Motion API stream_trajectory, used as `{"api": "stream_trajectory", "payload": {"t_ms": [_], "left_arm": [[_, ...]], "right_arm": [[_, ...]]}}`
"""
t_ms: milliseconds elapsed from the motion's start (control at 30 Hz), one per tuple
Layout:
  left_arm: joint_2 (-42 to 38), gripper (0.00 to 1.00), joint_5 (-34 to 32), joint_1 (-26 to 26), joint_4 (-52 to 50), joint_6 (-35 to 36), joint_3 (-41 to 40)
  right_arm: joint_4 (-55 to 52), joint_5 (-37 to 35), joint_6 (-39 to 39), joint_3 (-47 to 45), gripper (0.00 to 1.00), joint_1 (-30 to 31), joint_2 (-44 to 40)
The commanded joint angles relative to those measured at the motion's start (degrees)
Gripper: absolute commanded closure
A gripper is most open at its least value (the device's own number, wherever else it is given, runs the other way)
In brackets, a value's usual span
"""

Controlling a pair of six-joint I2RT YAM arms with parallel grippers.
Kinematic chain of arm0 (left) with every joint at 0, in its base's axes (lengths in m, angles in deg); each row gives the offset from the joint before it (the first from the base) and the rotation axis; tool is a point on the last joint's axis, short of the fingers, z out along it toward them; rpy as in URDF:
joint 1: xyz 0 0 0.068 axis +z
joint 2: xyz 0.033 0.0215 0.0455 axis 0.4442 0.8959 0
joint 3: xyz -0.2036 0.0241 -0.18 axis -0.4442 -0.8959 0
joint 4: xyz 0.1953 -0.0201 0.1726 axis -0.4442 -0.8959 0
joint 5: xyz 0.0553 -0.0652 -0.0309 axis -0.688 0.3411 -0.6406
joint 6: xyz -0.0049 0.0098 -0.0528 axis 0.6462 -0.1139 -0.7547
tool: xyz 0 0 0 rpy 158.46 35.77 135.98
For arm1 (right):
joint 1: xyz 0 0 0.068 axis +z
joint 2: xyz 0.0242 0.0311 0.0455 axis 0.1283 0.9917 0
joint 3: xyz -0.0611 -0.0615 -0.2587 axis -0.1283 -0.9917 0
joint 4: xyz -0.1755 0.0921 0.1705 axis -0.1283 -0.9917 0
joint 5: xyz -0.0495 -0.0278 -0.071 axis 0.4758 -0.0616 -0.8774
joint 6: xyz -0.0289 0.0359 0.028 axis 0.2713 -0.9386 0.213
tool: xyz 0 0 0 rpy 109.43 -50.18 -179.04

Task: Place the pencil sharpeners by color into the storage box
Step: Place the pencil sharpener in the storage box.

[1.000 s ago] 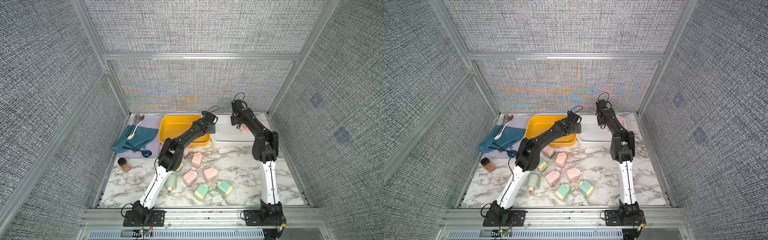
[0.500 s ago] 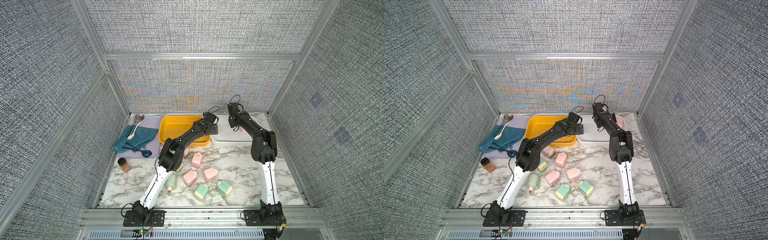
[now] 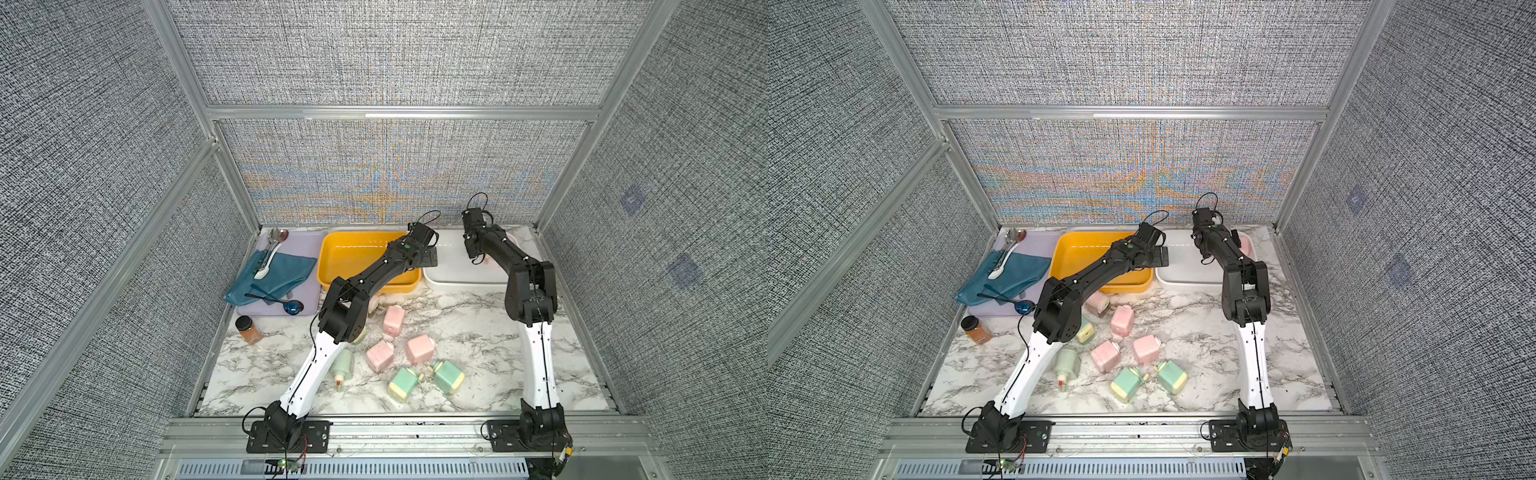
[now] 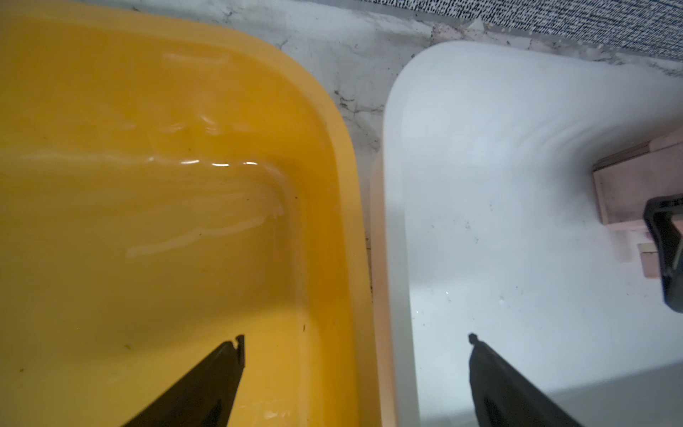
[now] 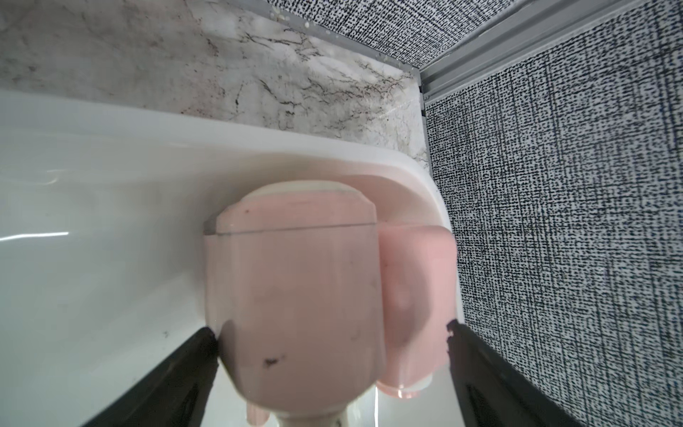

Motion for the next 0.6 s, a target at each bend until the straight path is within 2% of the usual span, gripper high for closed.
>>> {"api": "stream_trajectory", "payload": {"t_ms": [0, 200, 567], "left_arm": [[0.3, 0.01, -0.6, 0.1, -1.0, 0.7, 0.5], [-0.9, 0.01, -3.9, 0.1, -1.6, 0.3, -1.1], [-3.4, 0.01, -6.8, 0.2, -1.9, -1.4, -5.3]], "right_arm": [[-0.6, -0.1, -0.2, -0.1, 0.01, -0.2, -0.1], [0.4, 5.3, 0.5, -0.2, 0.01, 0.4, -1.4], [2.0, 5.3, 0.3, -0.8, 0.01, 1.9, -4.4]]}}
